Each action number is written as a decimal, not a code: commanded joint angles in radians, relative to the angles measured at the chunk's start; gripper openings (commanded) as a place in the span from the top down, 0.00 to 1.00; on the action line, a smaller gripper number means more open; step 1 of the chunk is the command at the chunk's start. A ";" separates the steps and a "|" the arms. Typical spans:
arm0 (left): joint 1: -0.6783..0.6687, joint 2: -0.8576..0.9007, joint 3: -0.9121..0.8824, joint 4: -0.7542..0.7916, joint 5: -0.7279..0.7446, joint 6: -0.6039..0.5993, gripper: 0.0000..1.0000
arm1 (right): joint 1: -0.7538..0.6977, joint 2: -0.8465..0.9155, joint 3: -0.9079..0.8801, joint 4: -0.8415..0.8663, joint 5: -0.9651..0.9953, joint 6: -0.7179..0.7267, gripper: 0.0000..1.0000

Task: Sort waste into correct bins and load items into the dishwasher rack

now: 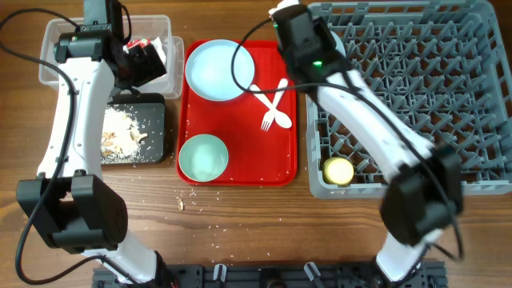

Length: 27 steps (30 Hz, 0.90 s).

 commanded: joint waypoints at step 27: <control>0.001 -0.011 0.021 0.002 -0.013 0.001 0.00 | 0.240 0.224 -0.117 -0.246 -0.722 0.724 0.96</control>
